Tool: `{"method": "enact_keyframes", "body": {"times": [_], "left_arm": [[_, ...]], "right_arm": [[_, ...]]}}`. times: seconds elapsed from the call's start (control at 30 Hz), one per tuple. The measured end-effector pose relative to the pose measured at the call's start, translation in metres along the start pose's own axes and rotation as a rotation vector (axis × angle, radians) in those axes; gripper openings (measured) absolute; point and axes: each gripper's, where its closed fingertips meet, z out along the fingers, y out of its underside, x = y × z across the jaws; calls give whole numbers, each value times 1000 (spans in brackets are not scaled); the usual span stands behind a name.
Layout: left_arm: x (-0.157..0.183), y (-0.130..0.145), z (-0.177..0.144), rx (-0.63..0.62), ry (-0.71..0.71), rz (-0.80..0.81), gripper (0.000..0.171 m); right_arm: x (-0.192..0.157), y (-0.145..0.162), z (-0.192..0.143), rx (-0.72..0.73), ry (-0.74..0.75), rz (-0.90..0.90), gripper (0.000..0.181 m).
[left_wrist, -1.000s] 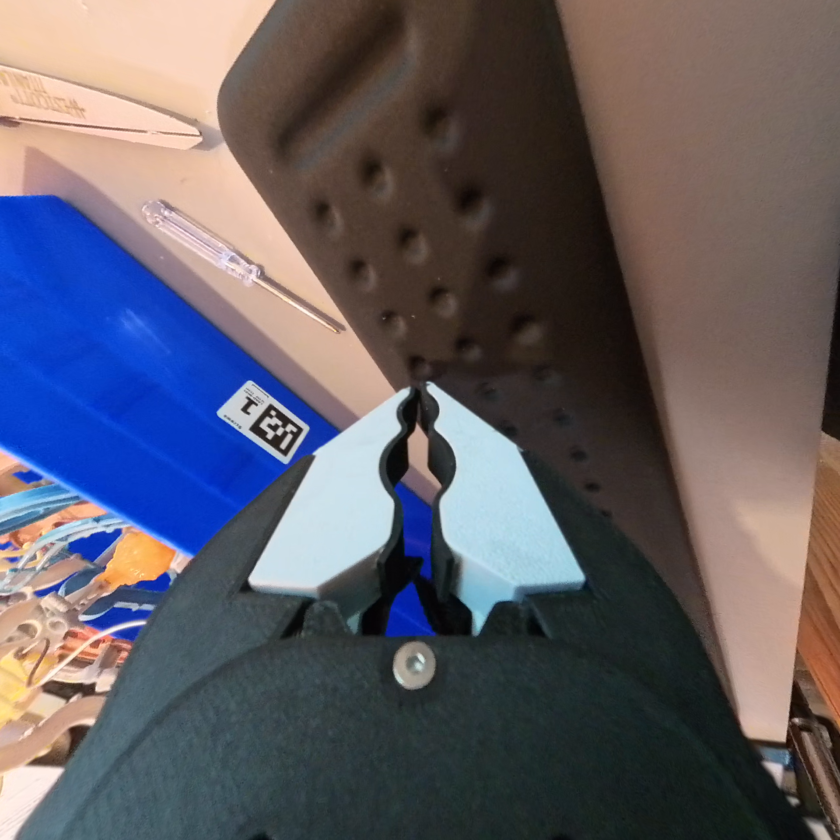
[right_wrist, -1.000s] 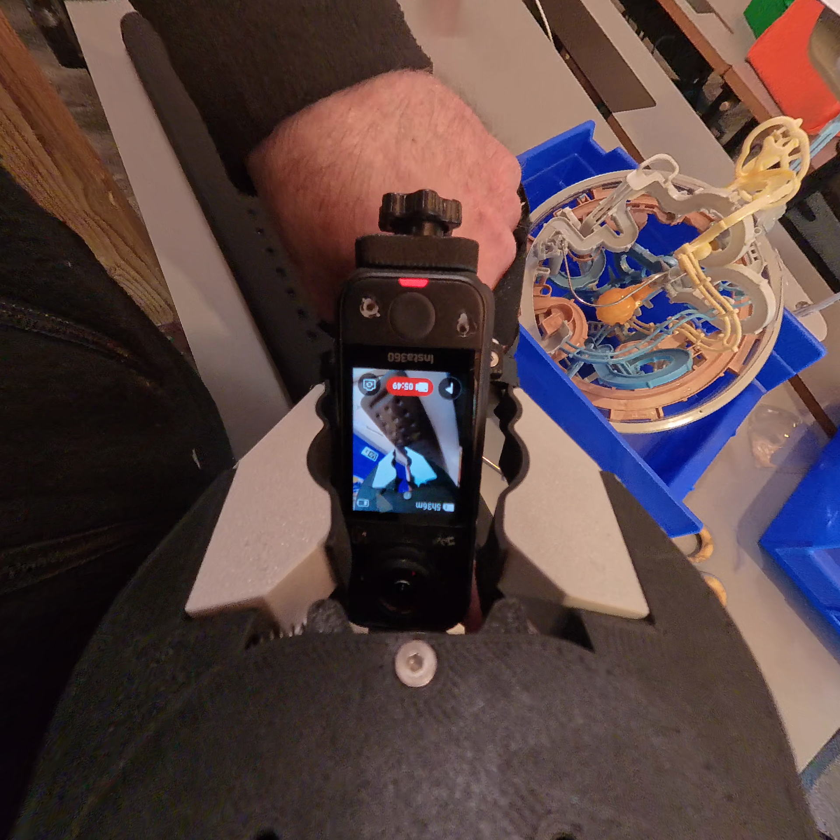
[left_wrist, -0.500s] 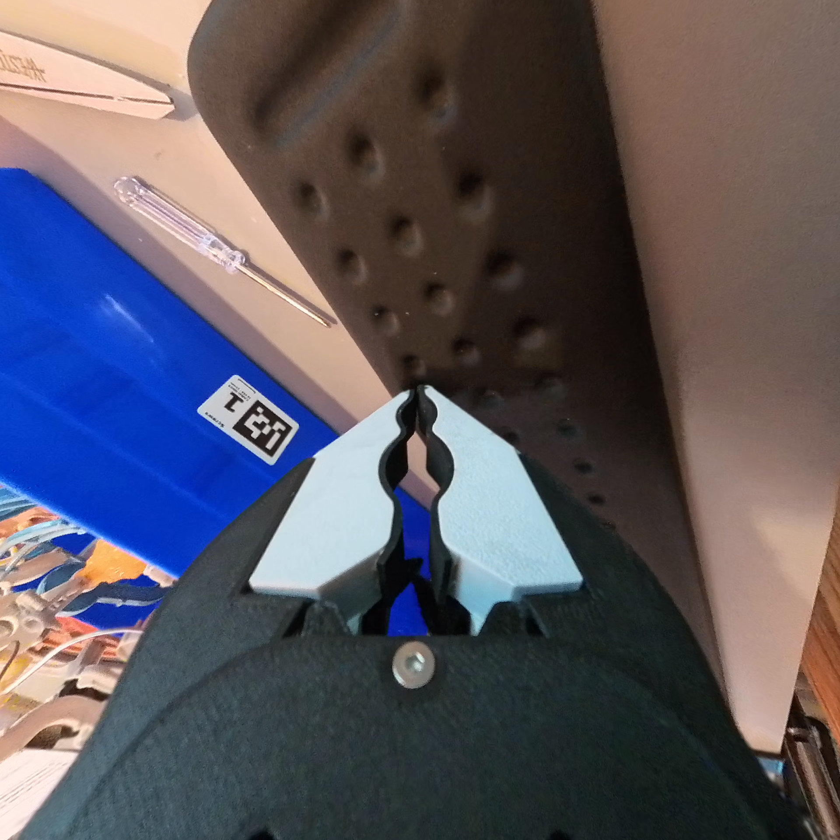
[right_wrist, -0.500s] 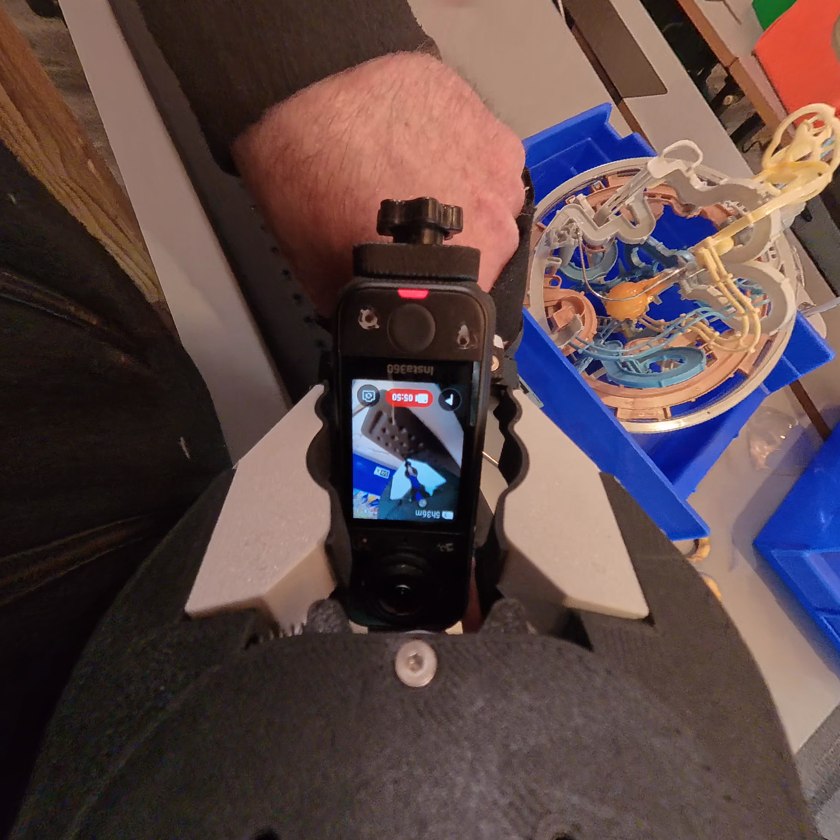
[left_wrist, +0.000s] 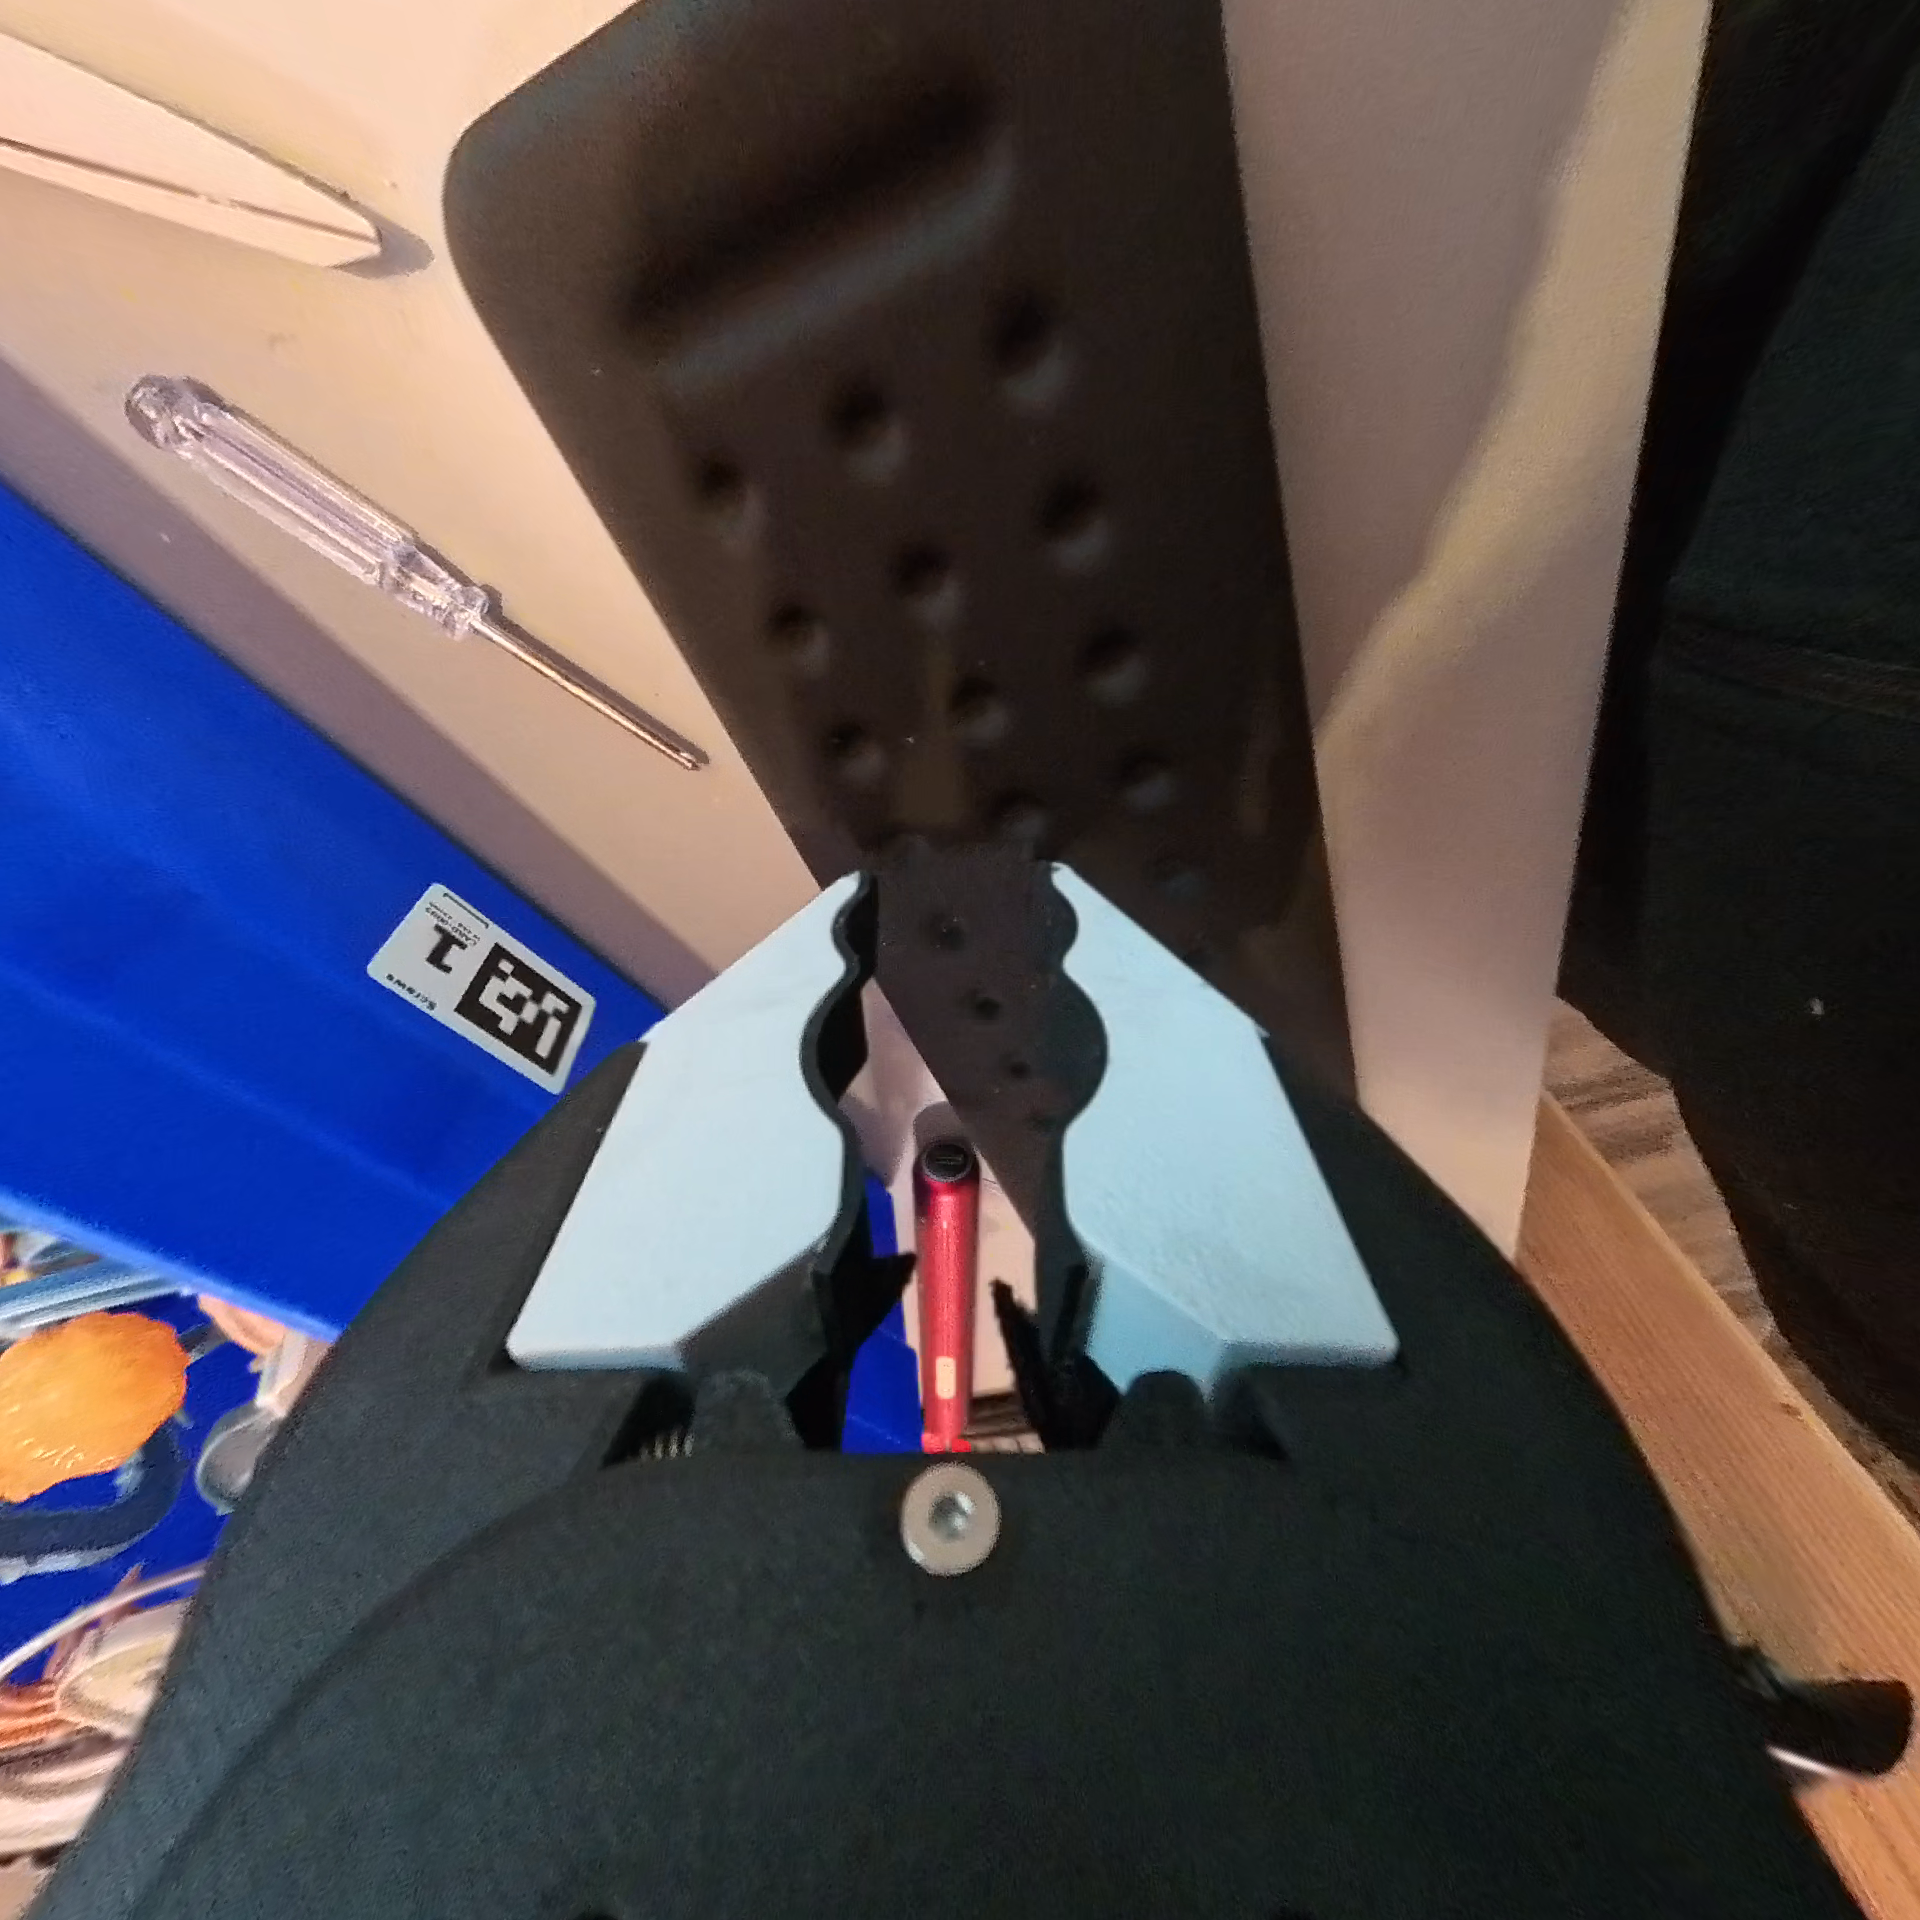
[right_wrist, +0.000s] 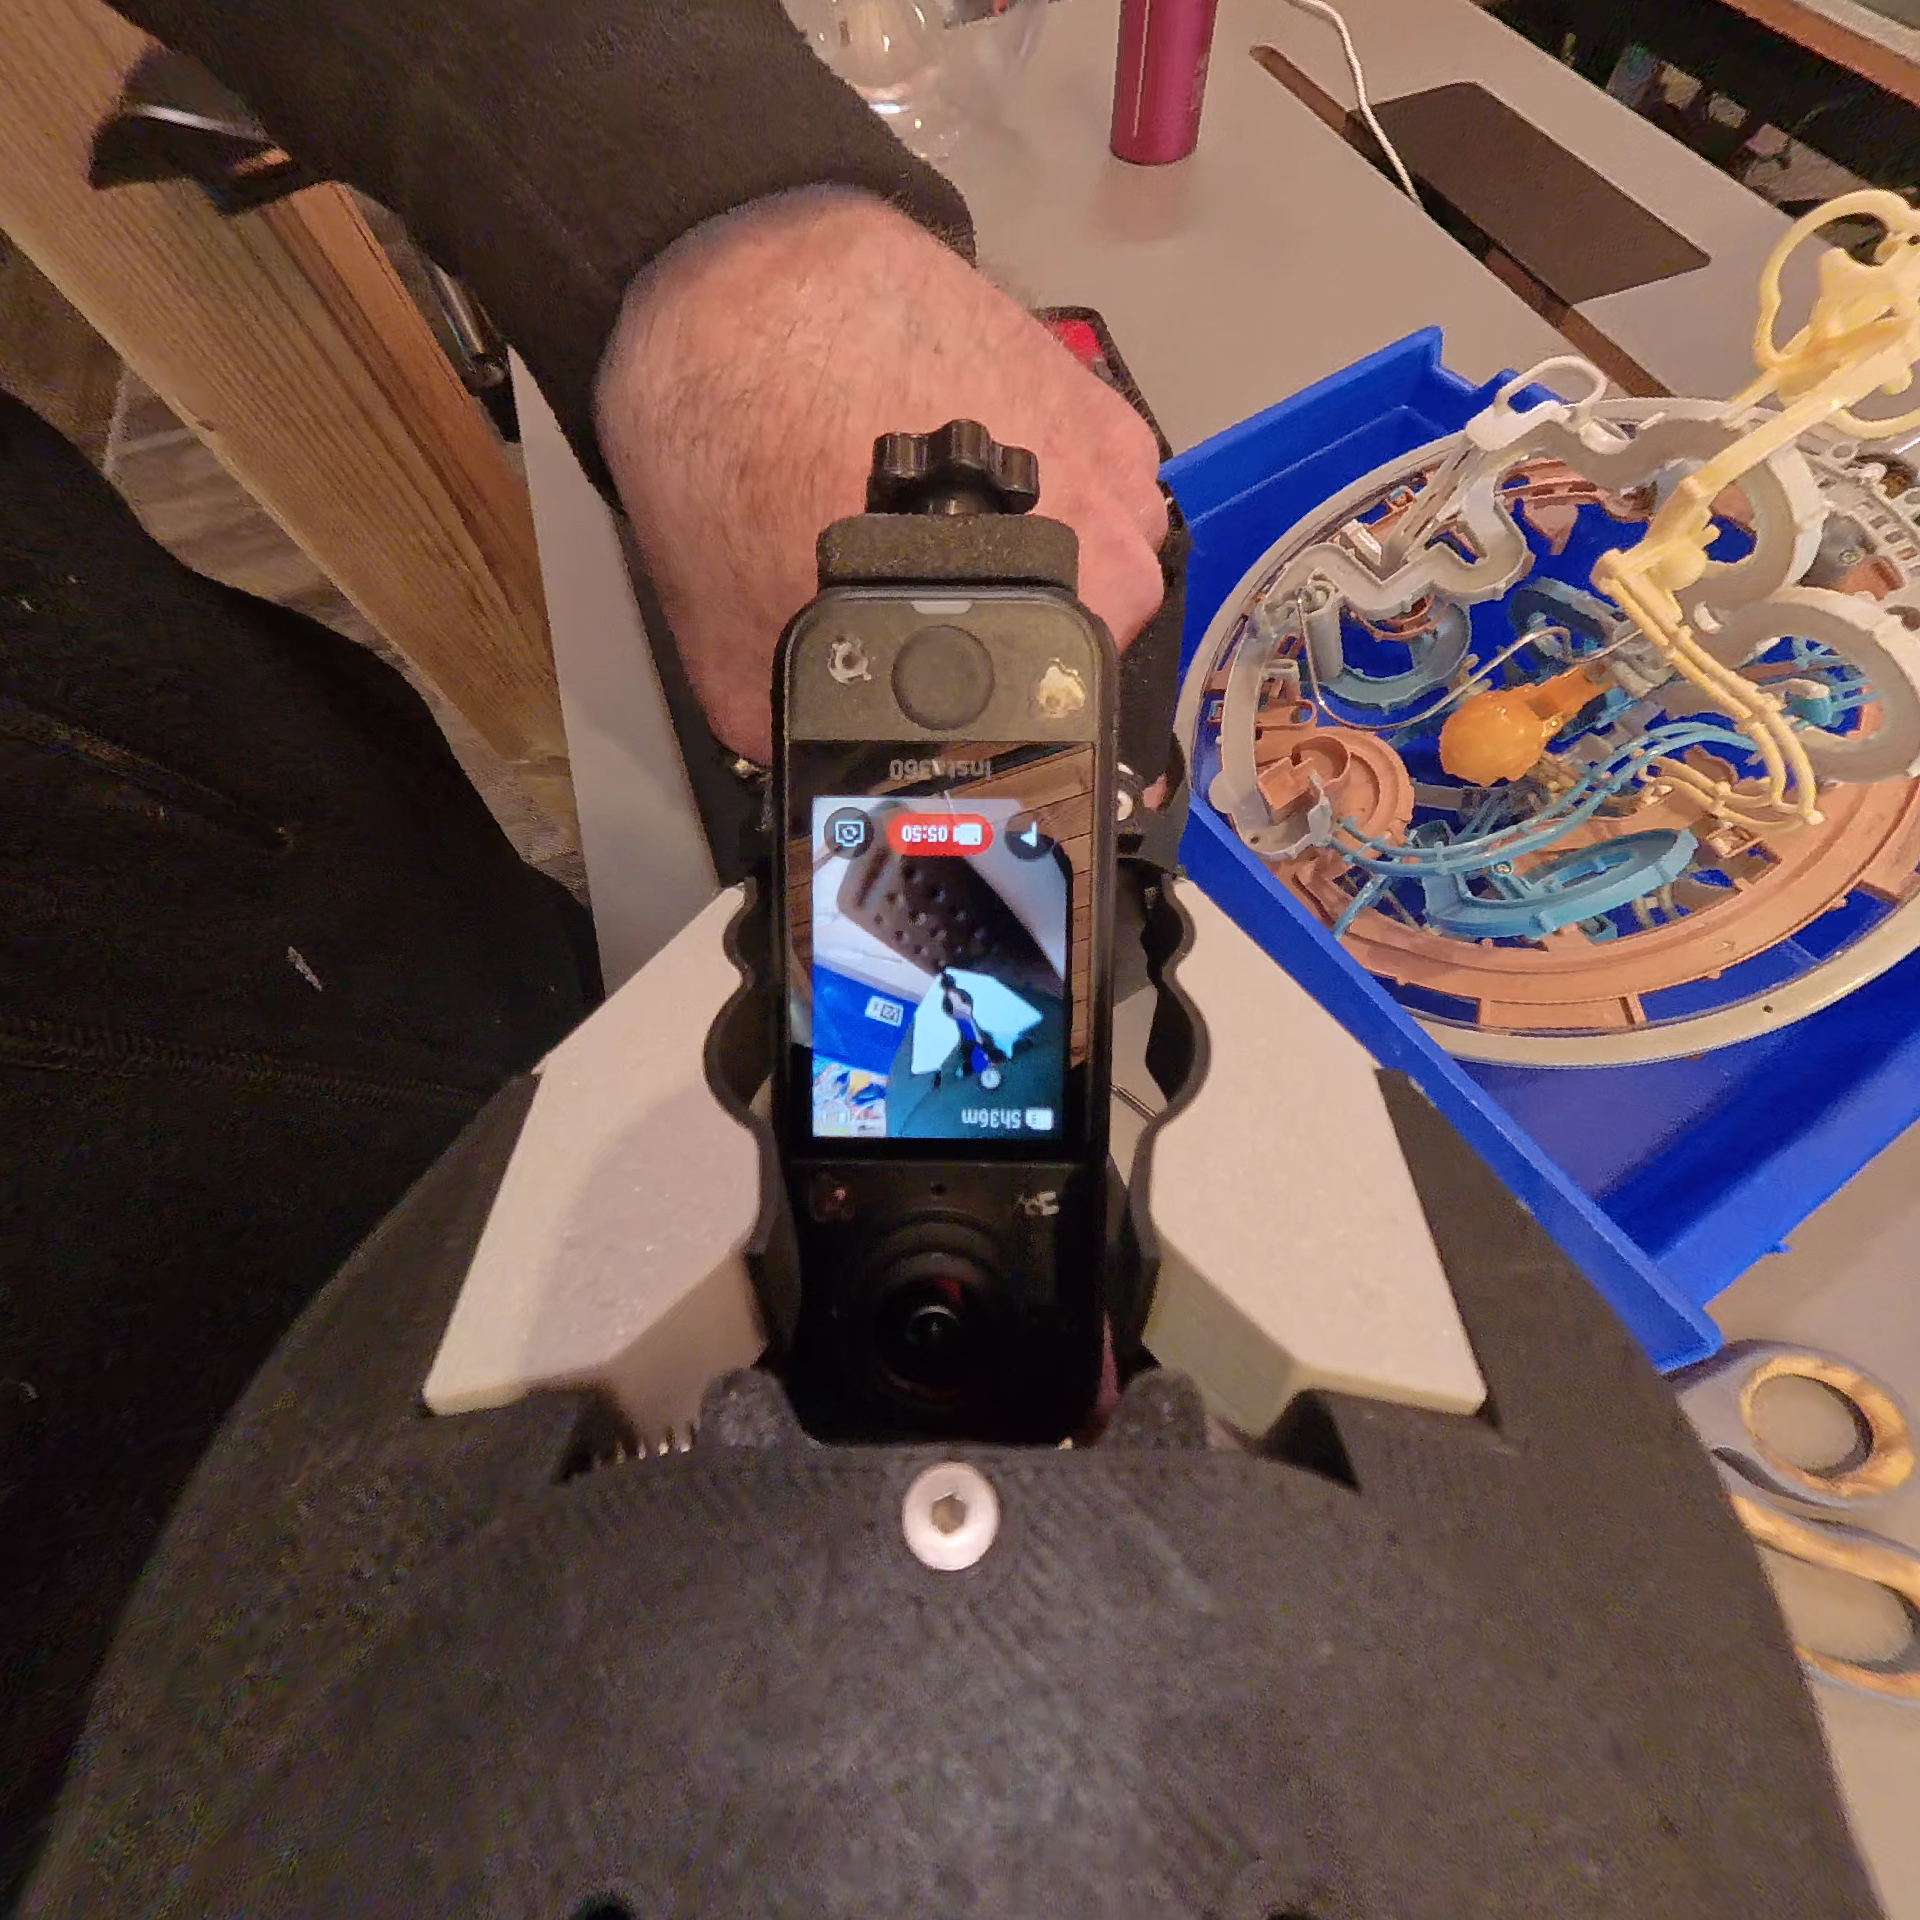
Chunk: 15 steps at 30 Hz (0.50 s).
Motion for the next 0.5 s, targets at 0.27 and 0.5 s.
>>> {"method": "enact_keyframes", "body": {"times": [0.27,0.5], "left_arm": [[-4,-24,-16,126,5,-35,19],[3,-50,-48,416,109,-178,16]], "right_arm": [[7,-8,-13,14,6,36,77],[7,-40,-37,145,-43,116,96]]}}
